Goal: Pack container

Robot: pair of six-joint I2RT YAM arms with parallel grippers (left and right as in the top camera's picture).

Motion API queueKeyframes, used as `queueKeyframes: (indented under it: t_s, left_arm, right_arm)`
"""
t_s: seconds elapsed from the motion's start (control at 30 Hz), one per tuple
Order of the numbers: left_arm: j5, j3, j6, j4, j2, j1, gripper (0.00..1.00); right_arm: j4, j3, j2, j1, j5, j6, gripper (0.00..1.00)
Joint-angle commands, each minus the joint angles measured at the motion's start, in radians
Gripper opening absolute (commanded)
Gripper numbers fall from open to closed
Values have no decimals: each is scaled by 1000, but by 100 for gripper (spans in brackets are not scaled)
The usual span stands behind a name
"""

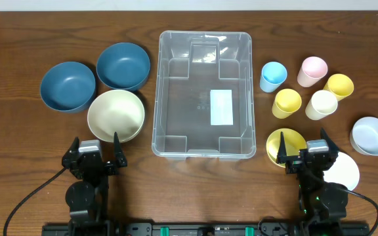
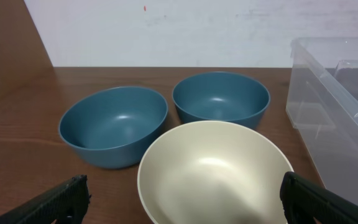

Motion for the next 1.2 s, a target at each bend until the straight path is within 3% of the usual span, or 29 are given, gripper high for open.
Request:
queueKeyframes:
  t_s: [0.0, 0.63, 0.7, 0.83, 1.17]
  left_arm:
    - [-1, -31, 18, -8, -7, -6, 98]
    - [-1, -31, 17, -8, -7, -6, 98]
    - [26, -31, -28, -8, -7, -6, 98]
    - [188, -31, -240, 6, -7, -6, 98]
    - [210, 18, -325, 109, -5, -6, 98]
  right_arm:
    - [-2, -4, -5, 11, -6, -8, 99]
    - [-2, -4, -5, 11, -6, -7, 99]
    - [-2, -4, -5, 11, -6, -7, 99]
    - [-2, -4, -5, 11, -6, -7, 99]
    - [-2, -4, -5, 11, -6, -7, 99]
